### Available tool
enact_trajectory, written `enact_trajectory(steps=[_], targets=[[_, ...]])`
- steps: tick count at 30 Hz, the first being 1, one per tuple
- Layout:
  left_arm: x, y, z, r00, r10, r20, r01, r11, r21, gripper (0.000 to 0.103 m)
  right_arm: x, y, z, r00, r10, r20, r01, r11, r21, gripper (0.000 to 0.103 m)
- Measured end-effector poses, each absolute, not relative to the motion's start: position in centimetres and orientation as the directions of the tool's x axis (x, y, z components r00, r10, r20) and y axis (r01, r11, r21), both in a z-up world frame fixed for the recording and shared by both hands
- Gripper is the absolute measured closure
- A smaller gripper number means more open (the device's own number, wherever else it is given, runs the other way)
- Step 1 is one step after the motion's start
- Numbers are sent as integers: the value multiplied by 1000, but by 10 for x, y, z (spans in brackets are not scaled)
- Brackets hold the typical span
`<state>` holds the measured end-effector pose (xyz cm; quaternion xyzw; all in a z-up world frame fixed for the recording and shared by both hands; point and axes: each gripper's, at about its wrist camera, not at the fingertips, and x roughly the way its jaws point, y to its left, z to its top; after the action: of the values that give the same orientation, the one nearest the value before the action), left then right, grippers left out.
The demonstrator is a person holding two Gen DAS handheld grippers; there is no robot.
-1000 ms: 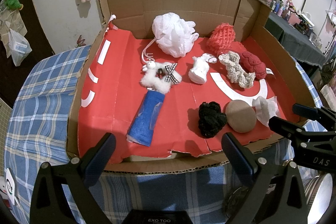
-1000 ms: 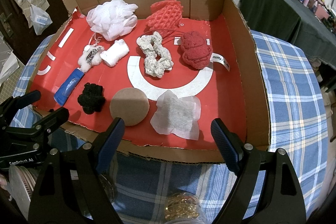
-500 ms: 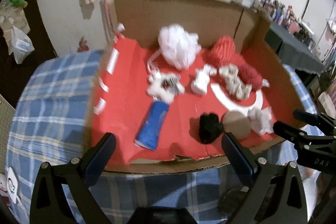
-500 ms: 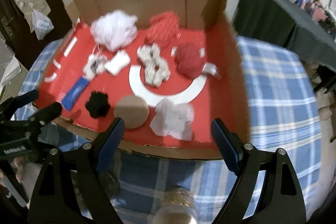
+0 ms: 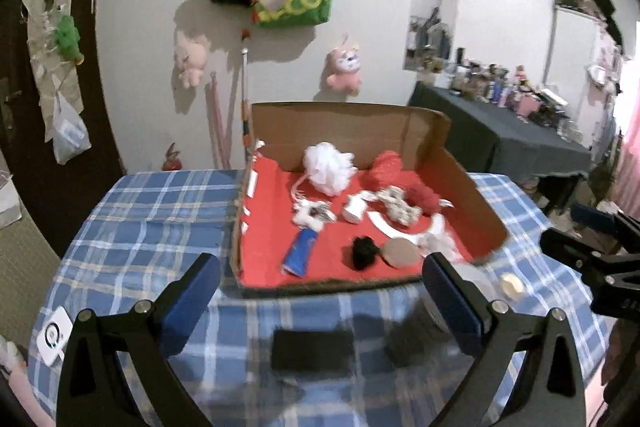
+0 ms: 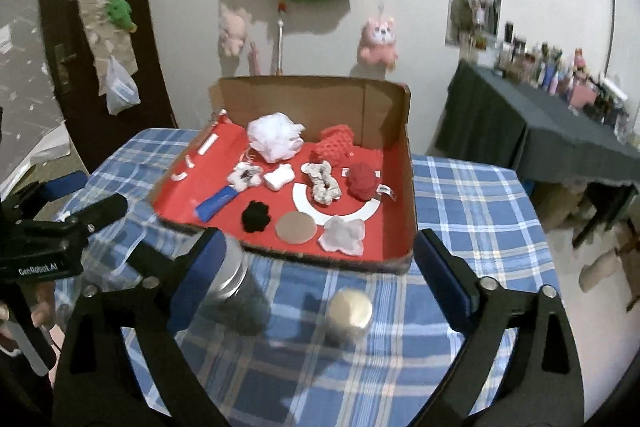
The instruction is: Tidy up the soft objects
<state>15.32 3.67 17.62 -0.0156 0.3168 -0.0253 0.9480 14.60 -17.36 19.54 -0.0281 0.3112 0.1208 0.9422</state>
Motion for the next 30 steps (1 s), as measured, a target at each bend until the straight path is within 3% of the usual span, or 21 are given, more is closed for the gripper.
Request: enact_trajectory(steps=[5, 10, 19, 30], targets=[[107, 24, 166, 820, -104, -563, 85, 995, -60, 0, 107, -171, 176, 807, 198, -556, -239, 971, -1, 0], [78, 13, 141, 828, -92, -553, 88, 996, -34, 0, 97, -175, 131, 764, 204, -612, -218, 975, 53, 0], [83, 7, 69, 746, -83, -660, 76, 996, -40, 0, 108, -180, 61, 675, 167, -719, -168, 983, 70, 0], [98, 2, 21, 655, -68, -753, 50, 998, -47, 0, 120, -186, 28, 625, 85, -776, -113, 993, 17, 0]])
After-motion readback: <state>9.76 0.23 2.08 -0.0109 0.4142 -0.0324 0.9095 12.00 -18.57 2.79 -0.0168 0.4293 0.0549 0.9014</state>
